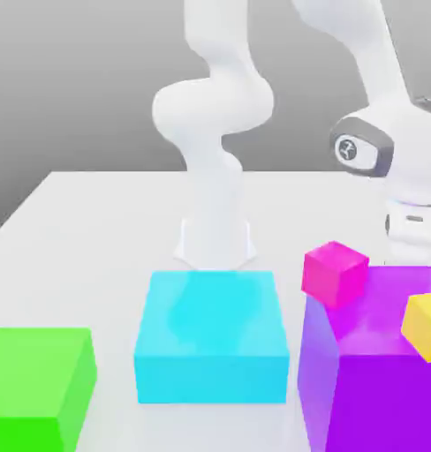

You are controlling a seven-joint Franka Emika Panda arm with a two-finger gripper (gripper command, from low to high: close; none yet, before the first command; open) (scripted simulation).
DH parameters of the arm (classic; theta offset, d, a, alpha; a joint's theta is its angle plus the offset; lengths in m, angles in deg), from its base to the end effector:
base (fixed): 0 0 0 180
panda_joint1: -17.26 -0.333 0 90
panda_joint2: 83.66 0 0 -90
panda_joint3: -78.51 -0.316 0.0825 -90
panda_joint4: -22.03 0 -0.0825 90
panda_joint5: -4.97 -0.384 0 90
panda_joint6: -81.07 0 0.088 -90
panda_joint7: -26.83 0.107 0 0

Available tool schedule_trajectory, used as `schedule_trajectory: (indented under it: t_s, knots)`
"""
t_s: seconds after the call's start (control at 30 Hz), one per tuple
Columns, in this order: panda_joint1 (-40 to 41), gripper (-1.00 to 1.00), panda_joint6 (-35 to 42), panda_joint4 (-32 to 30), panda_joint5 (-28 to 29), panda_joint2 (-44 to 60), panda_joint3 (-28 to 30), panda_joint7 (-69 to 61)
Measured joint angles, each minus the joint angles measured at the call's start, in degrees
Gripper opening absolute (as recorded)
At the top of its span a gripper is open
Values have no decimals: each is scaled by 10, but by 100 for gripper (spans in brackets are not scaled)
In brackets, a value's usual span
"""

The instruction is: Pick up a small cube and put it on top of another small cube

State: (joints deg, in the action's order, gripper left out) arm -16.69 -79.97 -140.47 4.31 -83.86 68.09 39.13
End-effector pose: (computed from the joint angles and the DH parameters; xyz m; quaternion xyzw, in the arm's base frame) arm 0.2595 0.2529 0.1996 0.9625 0.2709 -0.0104 0.0039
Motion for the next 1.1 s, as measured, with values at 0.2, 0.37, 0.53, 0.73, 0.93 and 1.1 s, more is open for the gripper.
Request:
schedule_trajectory:
  t_s: [0.2,0.37,0.53,0.73,0.93,1.1]
  knots:
    - [7,0,-89,0,63,74,43,34]
    - [-29,-100,-151,11,88,150,84,55]
    - [-28,-100,-151,11,89,150,84,57]
    - [-13,-100,-104,3,66,92,63,37]
    - [-10,-100,-29,-15,10,6,39,-4]
    - [-39,-100,47,31,-52,-22,-2,-53]
